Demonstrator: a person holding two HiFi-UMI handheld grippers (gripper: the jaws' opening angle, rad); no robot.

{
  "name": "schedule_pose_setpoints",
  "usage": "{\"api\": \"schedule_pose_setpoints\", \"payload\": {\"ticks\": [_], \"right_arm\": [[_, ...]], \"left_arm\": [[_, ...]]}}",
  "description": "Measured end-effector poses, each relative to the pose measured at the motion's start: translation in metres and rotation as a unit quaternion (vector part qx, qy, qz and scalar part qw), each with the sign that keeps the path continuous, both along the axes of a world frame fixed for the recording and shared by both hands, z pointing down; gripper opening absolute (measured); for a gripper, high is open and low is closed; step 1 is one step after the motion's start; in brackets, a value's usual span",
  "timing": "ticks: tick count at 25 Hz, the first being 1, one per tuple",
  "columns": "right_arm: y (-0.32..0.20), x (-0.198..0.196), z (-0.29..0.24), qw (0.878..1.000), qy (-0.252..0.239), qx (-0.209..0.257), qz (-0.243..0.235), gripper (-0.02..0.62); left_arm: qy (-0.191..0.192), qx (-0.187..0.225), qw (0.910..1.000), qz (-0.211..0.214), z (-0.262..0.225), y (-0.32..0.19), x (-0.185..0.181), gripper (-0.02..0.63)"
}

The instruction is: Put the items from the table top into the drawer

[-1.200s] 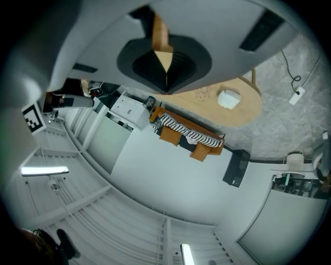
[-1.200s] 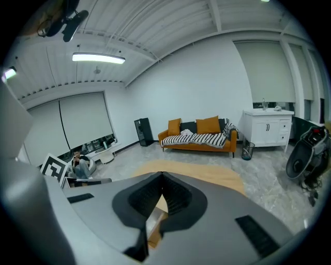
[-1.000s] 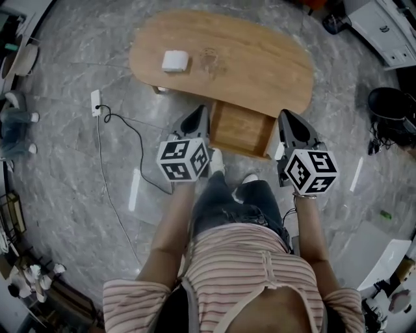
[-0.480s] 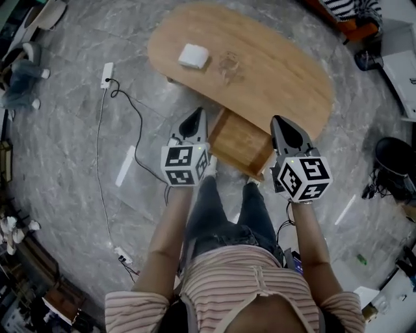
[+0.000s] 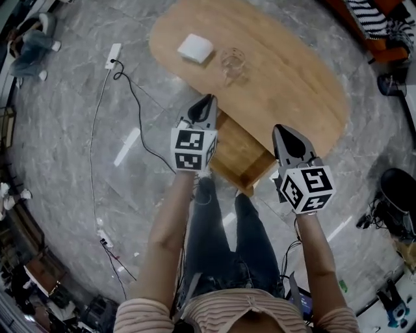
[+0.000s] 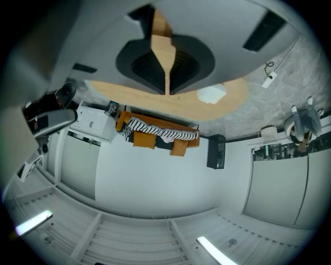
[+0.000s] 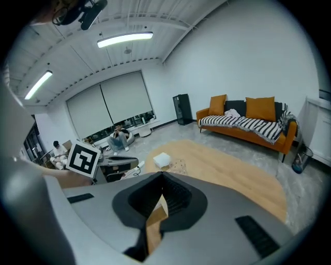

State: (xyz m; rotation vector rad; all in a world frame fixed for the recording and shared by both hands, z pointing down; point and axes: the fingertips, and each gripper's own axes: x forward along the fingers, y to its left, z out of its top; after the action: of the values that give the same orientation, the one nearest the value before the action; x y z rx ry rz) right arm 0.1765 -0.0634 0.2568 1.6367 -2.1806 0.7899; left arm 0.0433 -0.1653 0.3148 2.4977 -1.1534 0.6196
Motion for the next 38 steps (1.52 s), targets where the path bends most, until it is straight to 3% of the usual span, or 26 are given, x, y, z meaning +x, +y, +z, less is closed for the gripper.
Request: {"api": "schedule_pose_setpoints", "payload": {"ticks": [4, 9, 13, 18, 38], "right_arm": [[-0.009, 0.006, 0.035, 1.0, 0.007, -0.012, -0.023, 0.009], [-0.027, 0.004, 0.071, 0.999, 0.003, -0.024, -0.031, 0.009], [-0.04, -0.007, 0.094, 0.999, -0.011, -0.028, -0.028, 0.009], [-0.047, -0.022, 0.121, 0.998, -0.02, -0.046, -0.037, 0.009], [-0.061, -0.036, 0.18, 0.995, -0.019, -0.086, -0.037, 0.009]], "left_arm": [[-0.007, -0.015, 0.9999, -0.002, 0.038, -0.015, 0.015, 0.022], [-0.039, -0.022, 0.999, 0.008, 0.092, -0.04, 0.023, 0.083], [-0.055, -0.029, 0.998, 0.012, 0.128, -0.059, 0.023, 0.132], [-0.058, -0.049, 0.997, 0.011, 0.163, -0.072, 0.025, 0.147], [-0.033, -0.068, 0.9971, 0.007, 0.2, -0.108, 0.049, 0.14]]}}
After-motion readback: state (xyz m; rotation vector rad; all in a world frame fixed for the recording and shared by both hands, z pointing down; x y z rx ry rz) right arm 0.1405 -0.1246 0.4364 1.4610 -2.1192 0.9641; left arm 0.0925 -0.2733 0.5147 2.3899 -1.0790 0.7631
